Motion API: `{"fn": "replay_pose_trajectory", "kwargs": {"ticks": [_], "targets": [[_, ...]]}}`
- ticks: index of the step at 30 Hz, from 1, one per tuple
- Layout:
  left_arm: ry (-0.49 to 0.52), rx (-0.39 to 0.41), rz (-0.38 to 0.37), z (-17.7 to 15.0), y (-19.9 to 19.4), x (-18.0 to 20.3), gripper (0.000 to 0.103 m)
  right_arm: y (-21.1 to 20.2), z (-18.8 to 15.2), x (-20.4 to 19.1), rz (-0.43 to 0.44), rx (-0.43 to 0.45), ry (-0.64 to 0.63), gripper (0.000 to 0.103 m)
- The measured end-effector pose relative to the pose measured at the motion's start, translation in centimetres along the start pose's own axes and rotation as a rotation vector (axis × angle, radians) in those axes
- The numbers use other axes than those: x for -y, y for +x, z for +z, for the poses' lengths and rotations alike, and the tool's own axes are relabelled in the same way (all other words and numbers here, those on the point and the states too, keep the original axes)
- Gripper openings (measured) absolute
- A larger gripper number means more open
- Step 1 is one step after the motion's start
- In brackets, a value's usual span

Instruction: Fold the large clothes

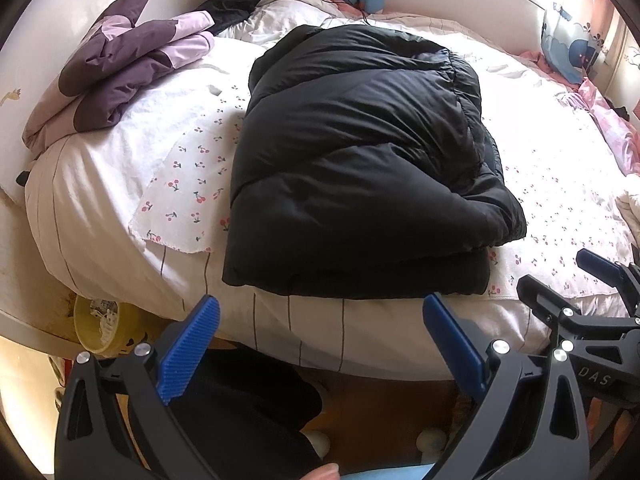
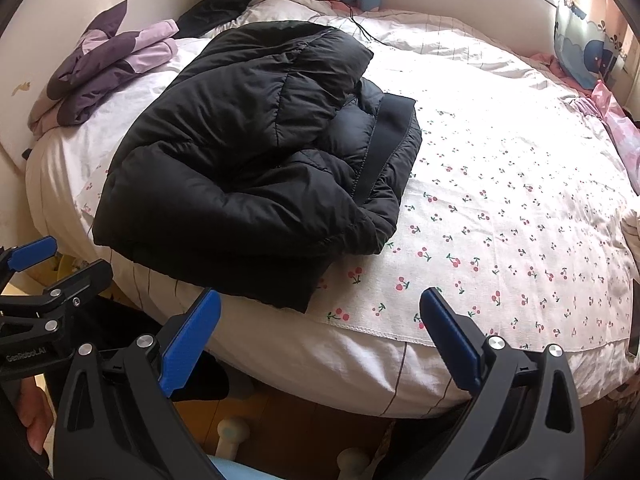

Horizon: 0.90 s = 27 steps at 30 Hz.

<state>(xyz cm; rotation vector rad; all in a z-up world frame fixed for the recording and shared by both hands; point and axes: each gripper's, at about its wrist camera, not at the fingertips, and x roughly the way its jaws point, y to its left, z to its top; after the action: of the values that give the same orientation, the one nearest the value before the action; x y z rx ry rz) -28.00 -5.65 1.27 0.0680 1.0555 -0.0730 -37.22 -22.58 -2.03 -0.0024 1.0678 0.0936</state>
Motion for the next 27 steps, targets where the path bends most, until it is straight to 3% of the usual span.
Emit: {"fn": "replay_pose_trajectory", "kwargs": {"ticks": [17, 27], "targets": [[-0.037, -0.041, -0.049, 0.1, 0.5, -0.6, 0.097, 0.5, -0.2, -0.3, 0.008, -0.012, -0.009, 0.096], [-0.068, -0.013, -0.073, 0.4, -0.1, -1.6, 0.097, 0.6, -0.2, -0.4, 0.011, -0.014, -0.007, 0.096]]}}
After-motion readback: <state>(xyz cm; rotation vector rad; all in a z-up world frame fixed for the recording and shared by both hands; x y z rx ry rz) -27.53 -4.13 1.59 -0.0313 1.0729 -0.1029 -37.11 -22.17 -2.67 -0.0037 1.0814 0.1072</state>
